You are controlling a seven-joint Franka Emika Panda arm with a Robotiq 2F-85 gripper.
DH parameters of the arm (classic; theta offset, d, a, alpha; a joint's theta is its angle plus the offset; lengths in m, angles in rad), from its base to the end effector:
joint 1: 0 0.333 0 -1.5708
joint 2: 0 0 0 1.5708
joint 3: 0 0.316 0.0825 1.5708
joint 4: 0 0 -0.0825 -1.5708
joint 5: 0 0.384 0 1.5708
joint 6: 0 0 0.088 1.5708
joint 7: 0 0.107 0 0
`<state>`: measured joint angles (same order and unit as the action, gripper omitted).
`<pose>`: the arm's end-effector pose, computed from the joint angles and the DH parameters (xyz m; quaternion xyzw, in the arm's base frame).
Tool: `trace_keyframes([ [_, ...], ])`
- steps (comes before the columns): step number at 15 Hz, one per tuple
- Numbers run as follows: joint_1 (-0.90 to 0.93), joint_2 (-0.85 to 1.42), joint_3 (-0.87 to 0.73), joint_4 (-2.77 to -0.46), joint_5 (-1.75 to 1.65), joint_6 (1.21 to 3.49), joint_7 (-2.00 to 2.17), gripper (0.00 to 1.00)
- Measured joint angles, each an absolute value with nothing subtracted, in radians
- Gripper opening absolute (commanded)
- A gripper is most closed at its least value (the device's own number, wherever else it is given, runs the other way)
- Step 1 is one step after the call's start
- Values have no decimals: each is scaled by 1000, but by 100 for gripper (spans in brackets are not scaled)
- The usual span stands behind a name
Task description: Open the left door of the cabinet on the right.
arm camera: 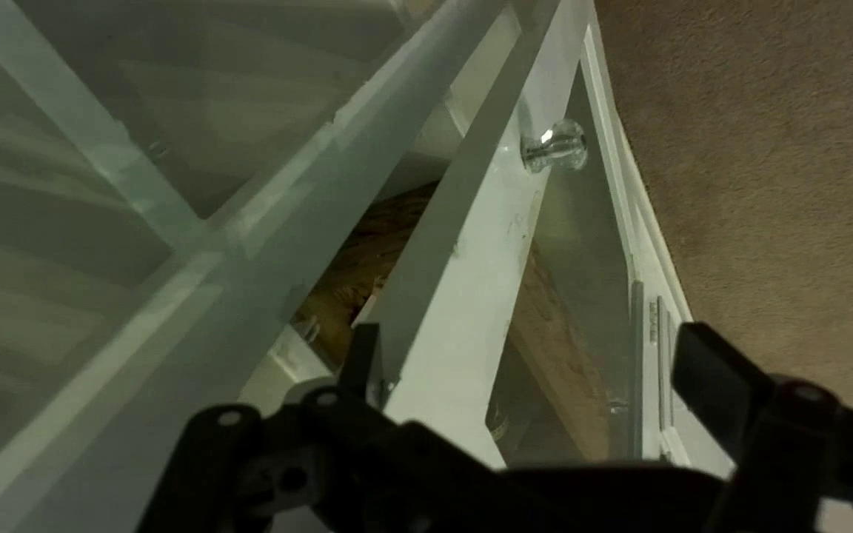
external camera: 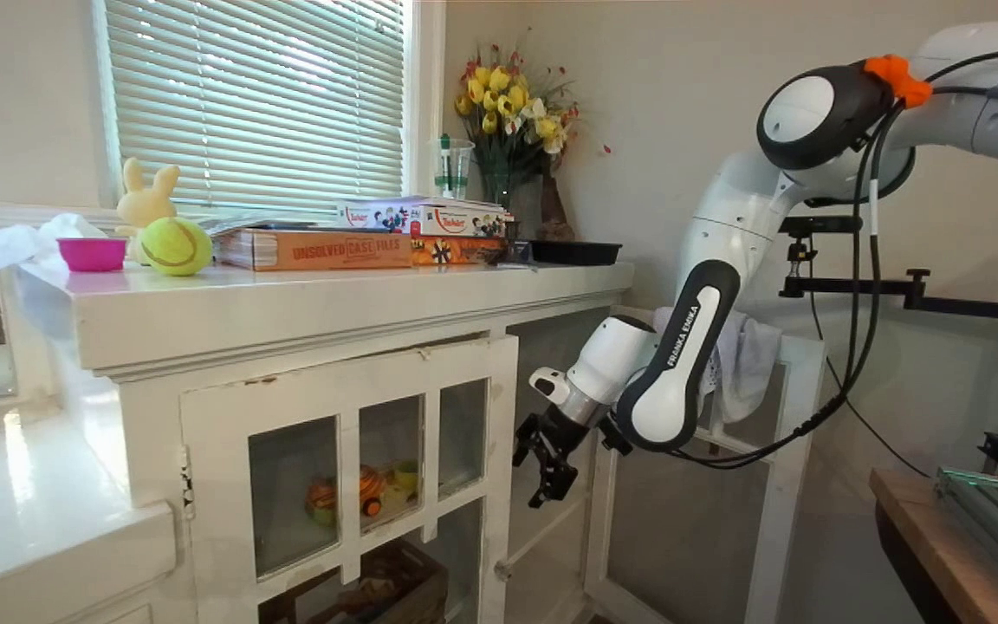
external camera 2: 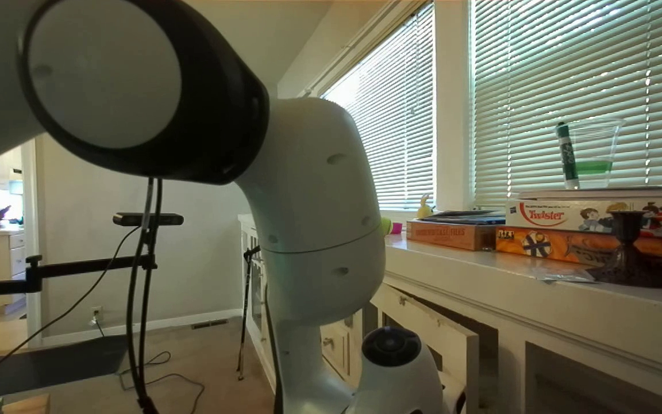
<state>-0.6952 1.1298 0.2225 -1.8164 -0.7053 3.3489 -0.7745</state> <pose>0.5567 -0.2089 -0.0095 0.8820 0.4032 0.2333 0.0716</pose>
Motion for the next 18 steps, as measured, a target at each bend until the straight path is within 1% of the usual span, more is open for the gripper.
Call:
trace_keyframes([
  [5,-621,1085,131,-1904,-734,3386,-775,100],
  [13,-422,1051,-55,-2009,-737,3475,-774,100],
  [18,-396,1047,-84,-2021,-735,3483,-768,100],
])
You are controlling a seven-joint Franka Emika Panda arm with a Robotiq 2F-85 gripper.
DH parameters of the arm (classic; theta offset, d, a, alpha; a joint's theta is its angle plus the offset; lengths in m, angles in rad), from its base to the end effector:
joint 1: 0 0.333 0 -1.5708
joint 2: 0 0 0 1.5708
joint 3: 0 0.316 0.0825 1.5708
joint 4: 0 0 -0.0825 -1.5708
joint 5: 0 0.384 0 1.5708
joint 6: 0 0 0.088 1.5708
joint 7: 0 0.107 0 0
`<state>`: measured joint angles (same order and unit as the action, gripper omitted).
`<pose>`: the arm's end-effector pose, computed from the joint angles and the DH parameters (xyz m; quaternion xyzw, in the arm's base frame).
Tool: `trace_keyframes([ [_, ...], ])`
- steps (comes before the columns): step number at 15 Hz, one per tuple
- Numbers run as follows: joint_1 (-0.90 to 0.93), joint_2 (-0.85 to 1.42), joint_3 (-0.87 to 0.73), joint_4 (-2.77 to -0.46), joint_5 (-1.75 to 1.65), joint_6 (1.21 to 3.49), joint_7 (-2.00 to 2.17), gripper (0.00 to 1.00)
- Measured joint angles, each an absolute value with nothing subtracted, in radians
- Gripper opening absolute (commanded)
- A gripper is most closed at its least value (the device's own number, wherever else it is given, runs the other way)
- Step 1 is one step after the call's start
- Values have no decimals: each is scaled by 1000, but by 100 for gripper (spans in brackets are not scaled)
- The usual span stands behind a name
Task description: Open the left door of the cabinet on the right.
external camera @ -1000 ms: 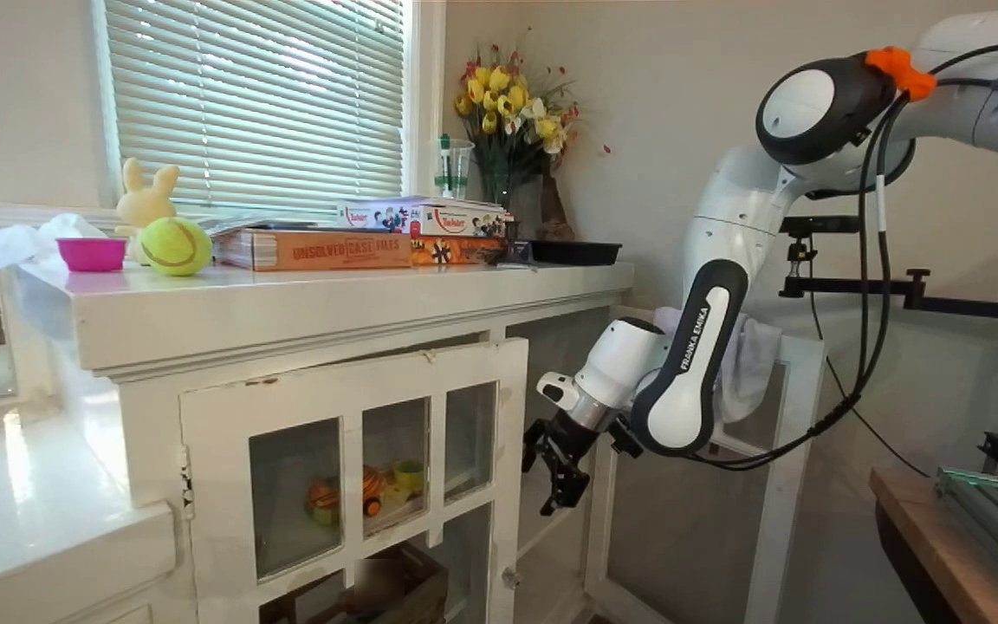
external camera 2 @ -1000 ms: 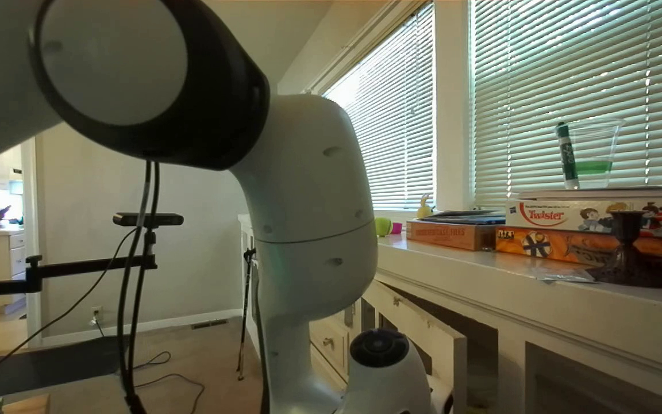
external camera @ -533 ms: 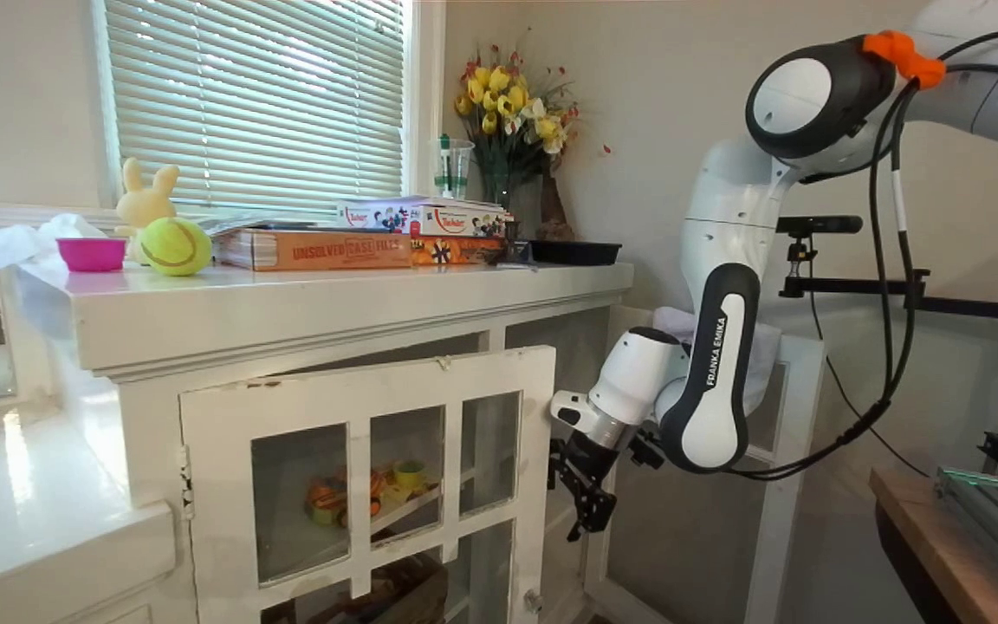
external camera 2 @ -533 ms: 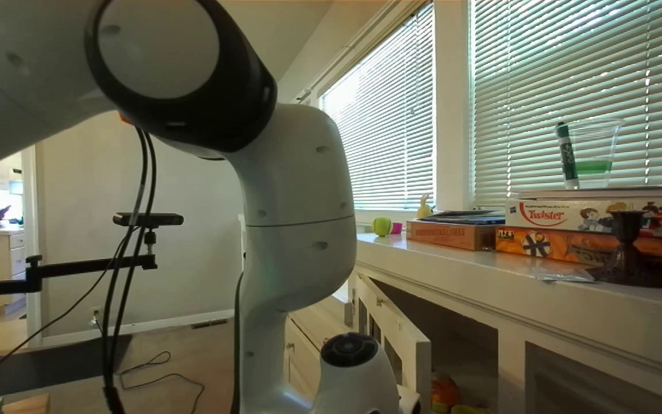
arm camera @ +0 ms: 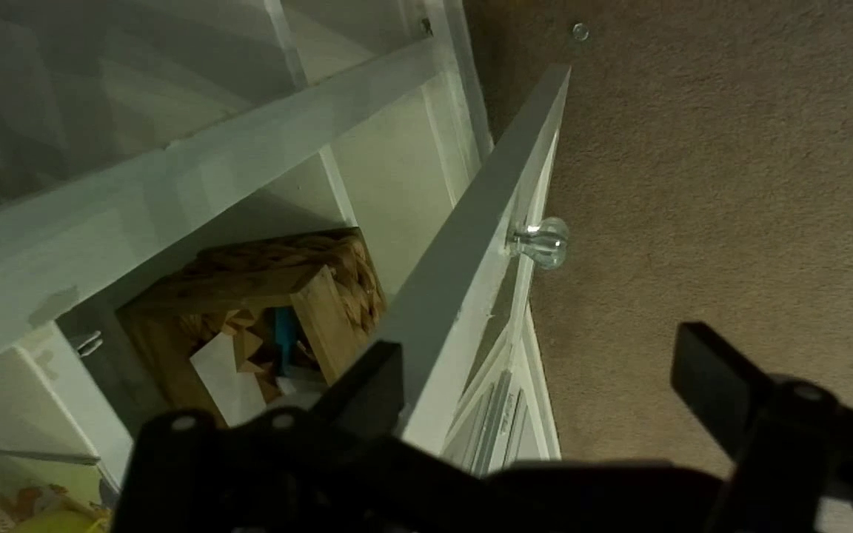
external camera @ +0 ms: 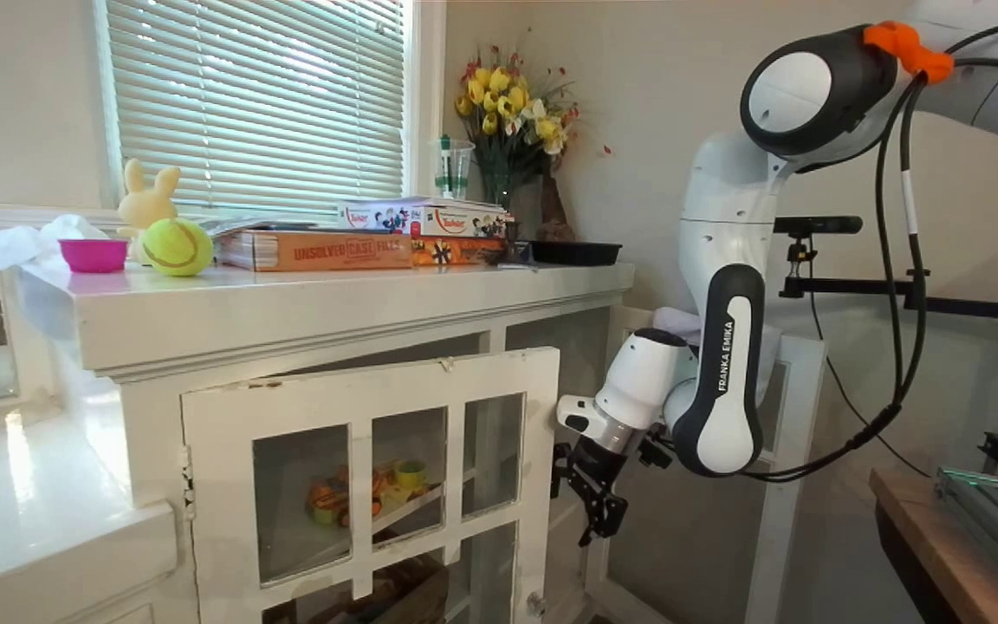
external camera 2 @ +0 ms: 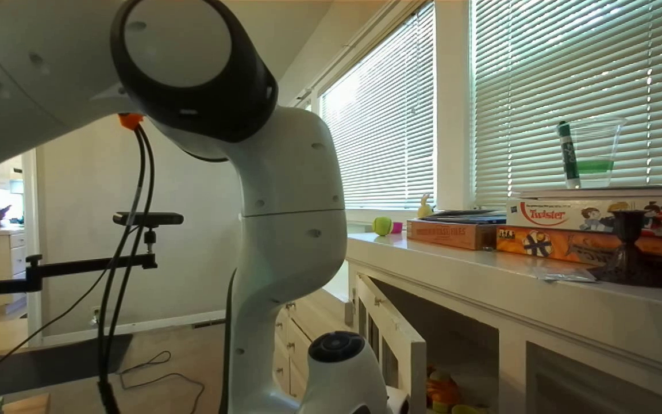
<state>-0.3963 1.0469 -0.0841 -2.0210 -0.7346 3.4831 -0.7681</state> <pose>0.4928 -0.1718 -0.0260 0.8423 0.5078 0.1564 0.0902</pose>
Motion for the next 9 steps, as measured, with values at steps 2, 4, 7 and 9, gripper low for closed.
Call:
trace_keyframes([
  [2,-397,1047,-85,-2021,-735,3483,-768,100],
  [4,-404,1047,-83,-2021,-737,3478,-763,100],
  [7,-464,1054,-28,-2022,-740,3412,-762,100],
  [9,-498,1063,5,-2026,-740,3369,-762,100],
])
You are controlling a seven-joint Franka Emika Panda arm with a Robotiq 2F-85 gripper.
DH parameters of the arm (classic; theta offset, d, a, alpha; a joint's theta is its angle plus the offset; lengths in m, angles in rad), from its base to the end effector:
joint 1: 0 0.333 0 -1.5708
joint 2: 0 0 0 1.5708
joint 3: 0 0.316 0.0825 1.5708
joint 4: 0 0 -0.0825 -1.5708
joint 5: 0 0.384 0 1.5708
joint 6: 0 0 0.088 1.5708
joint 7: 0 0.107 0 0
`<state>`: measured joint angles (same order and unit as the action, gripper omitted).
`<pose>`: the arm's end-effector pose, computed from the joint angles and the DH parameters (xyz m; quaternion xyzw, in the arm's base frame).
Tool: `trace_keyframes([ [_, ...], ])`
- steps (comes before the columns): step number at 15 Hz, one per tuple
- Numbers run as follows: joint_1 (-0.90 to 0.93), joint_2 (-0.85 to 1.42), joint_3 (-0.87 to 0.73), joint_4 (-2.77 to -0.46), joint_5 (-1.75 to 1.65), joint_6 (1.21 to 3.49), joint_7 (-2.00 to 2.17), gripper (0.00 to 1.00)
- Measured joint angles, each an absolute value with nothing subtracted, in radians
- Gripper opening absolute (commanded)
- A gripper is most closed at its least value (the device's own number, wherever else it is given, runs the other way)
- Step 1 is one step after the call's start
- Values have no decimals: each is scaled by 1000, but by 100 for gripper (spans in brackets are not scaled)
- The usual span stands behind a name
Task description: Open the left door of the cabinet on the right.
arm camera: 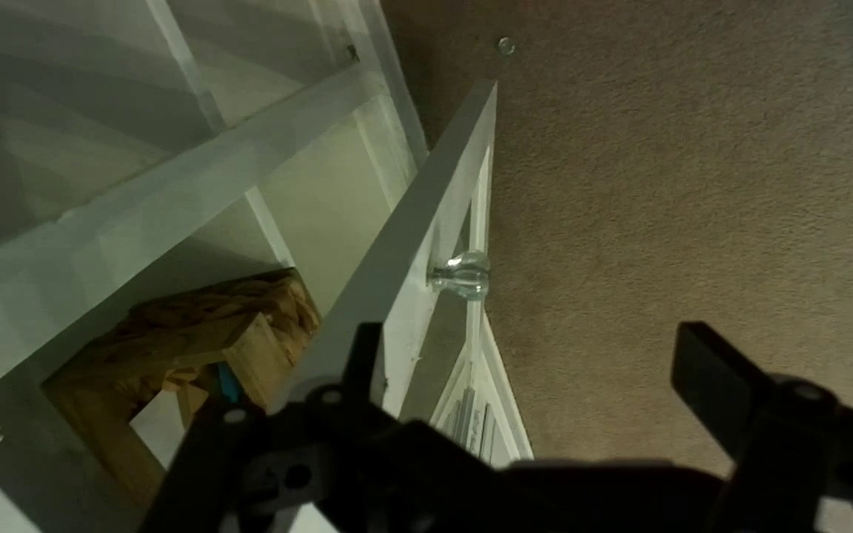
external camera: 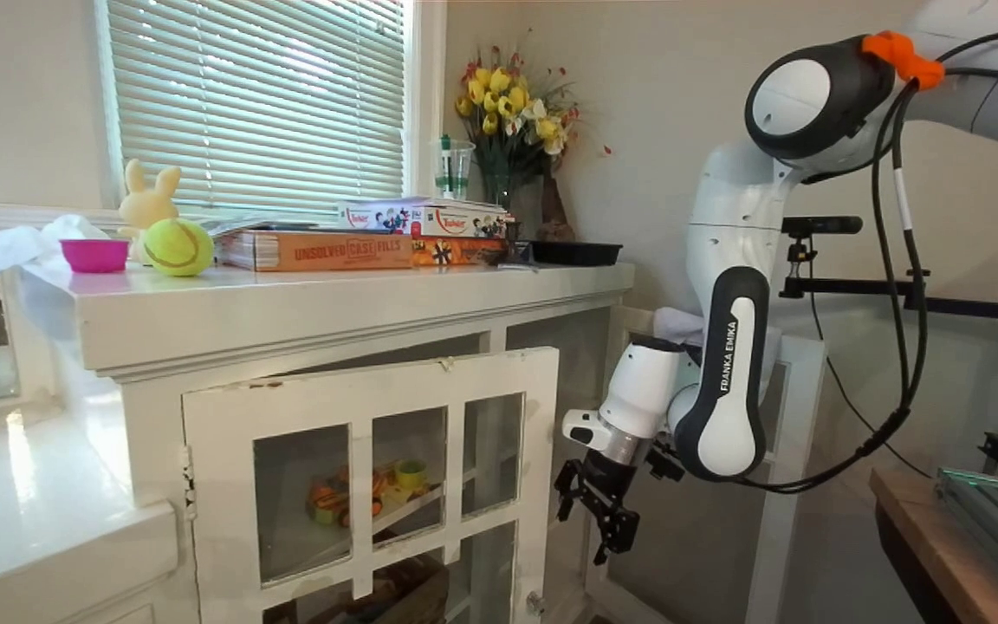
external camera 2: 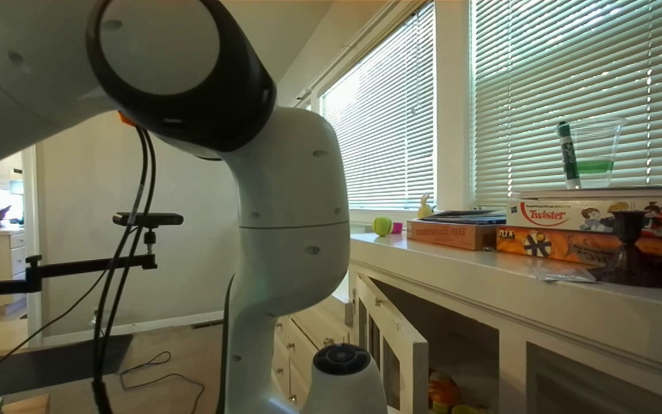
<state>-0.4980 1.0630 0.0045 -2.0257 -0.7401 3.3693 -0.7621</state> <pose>0.4796 -0.1735 -0.0442 0.8671 0.4794 0.1256 0.0501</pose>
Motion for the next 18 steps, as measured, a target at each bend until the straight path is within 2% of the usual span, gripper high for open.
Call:
trace_keyframes([
  [8,-569,1062,-14,-2140,-735,3368,-730,100],
  [12,-516,1058,-141,-2173,-708,3493,-655,100],
  [18,-302,1022,-370,-2267,-572,3764,-636,100],
])
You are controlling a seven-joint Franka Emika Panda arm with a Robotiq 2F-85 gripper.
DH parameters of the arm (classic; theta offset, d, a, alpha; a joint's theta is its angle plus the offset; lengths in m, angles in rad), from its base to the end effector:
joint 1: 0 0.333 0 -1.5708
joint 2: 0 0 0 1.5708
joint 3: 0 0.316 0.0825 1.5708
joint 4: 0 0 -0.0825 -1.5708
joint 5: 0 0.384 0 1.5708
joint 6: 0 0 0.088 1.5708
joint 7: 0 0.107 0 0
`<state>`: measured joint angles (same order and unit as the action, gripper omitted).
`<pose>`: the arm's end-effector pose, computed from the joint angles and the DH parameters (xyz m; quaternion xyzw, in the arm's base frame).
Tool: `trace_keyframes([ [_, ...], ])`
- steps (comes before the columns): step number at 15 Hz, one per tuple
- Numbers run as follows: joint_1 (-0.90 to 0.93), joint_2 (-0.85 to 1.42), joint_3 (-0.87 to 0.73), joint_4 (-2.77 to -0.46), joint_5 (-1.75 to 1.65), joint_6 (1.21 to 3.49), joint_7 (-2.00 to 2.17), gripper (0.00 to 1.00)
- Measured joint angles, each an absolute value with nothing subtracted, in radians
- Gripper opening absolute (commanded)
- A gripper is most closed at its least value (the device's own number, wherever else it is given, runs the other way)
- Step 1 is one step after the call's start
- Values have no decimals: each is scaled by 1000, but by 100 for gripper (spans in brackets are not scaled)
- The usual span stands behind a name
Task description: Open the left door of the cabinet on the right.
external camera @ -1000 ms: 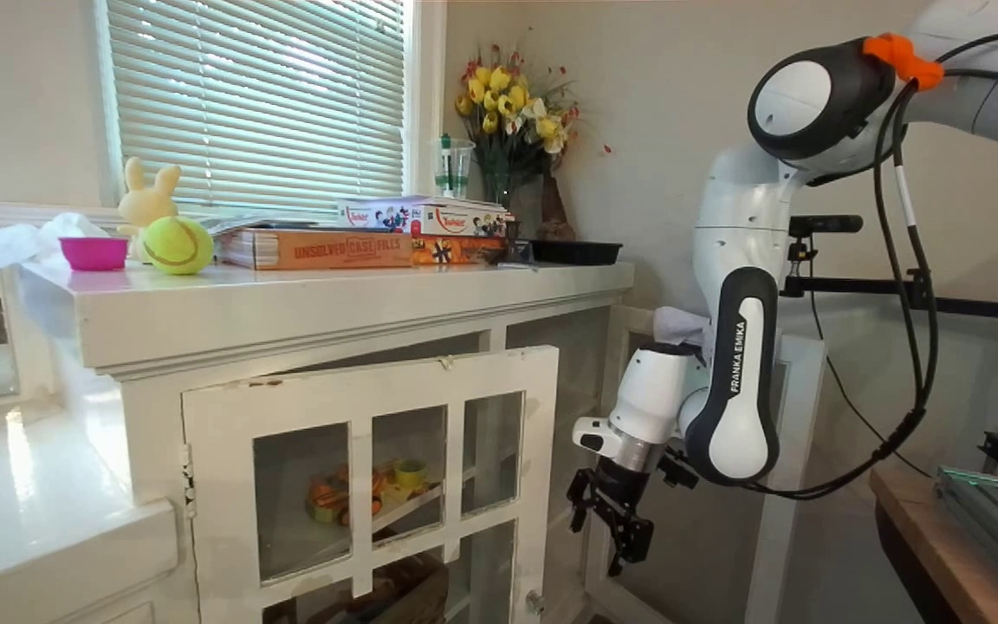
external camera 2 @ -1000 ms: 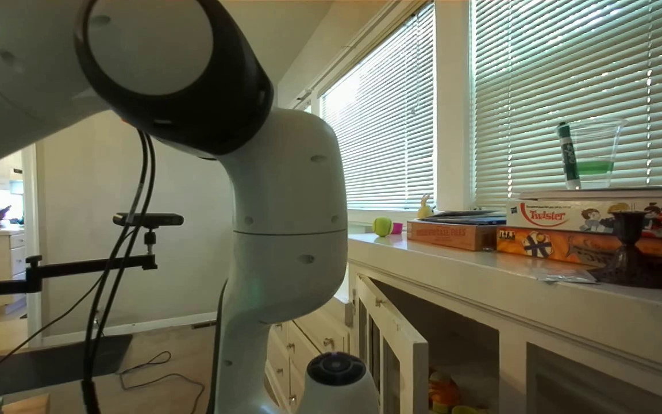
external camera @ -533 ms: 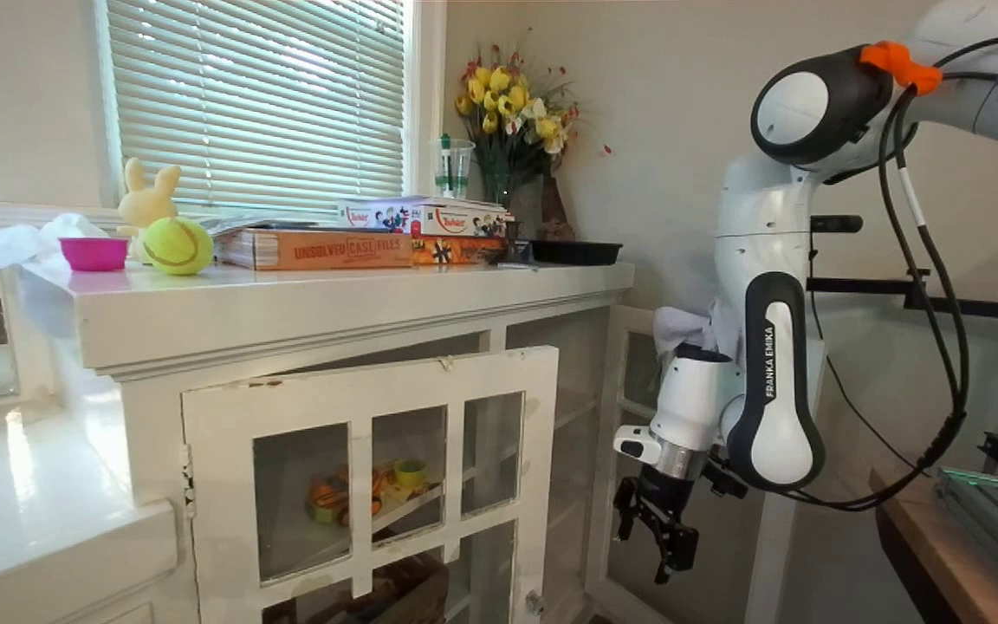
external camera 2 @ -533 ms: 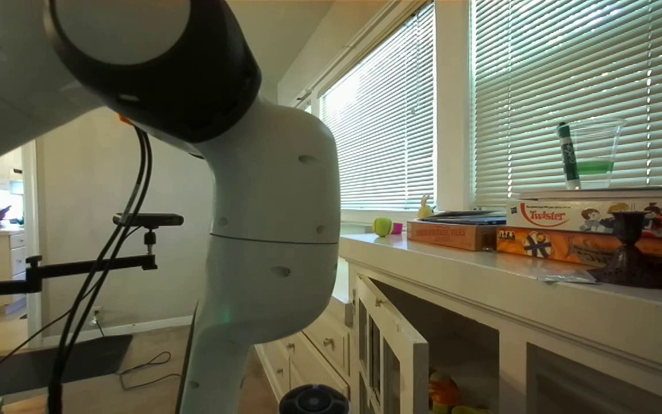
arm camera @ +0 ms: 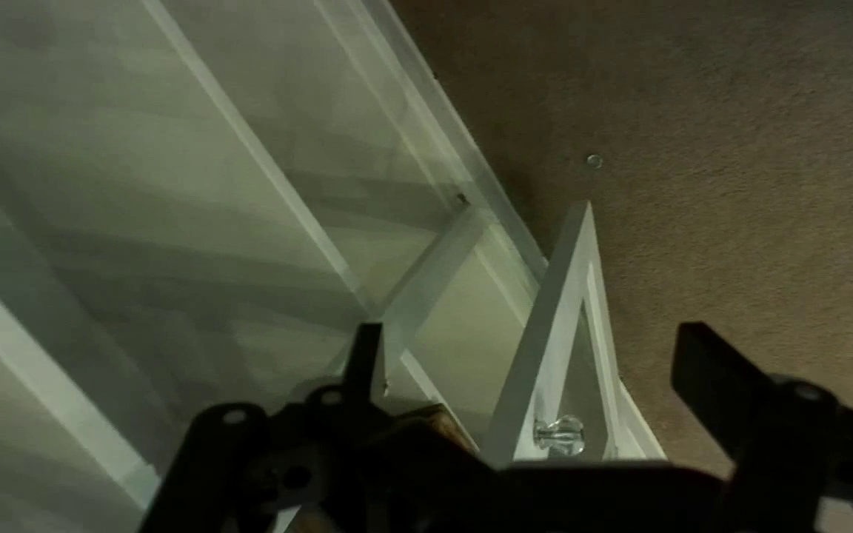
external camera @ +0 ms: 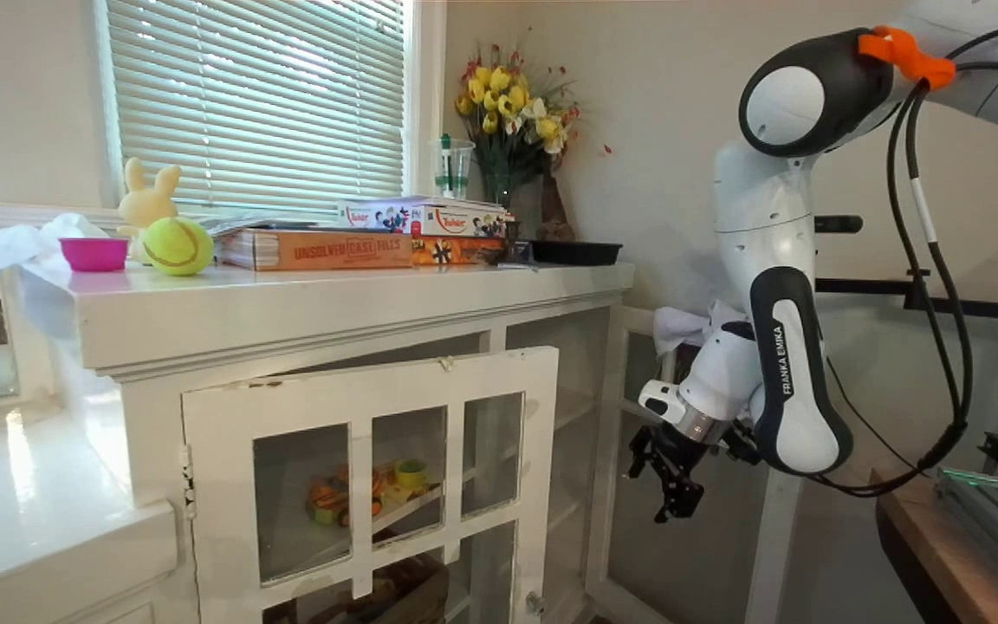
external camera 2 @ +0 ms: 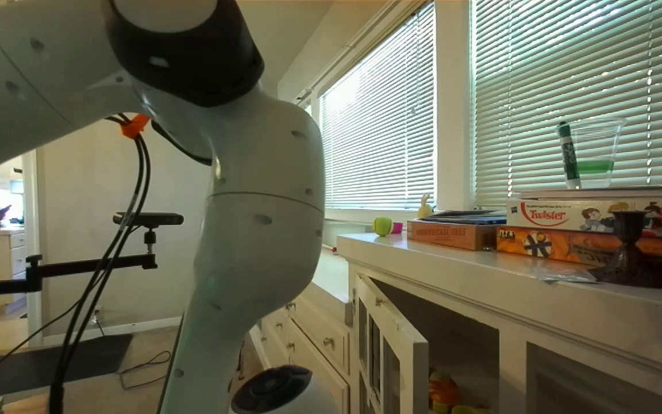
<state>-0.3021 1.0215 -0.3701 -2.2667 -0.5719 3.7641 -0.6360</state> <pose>0.3824 -0.2491 -0.0078 0.9111 0.3593 0.1418 0.1436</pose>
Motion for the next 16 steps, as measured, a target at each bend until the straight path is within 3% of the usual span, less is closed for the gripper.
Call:
trace_keyframes([
  [10,-5,800,-551,-2478,-365,3870,-756,100],
  [16,26,598,-594,-2545,-353,3873,-891,100],
])
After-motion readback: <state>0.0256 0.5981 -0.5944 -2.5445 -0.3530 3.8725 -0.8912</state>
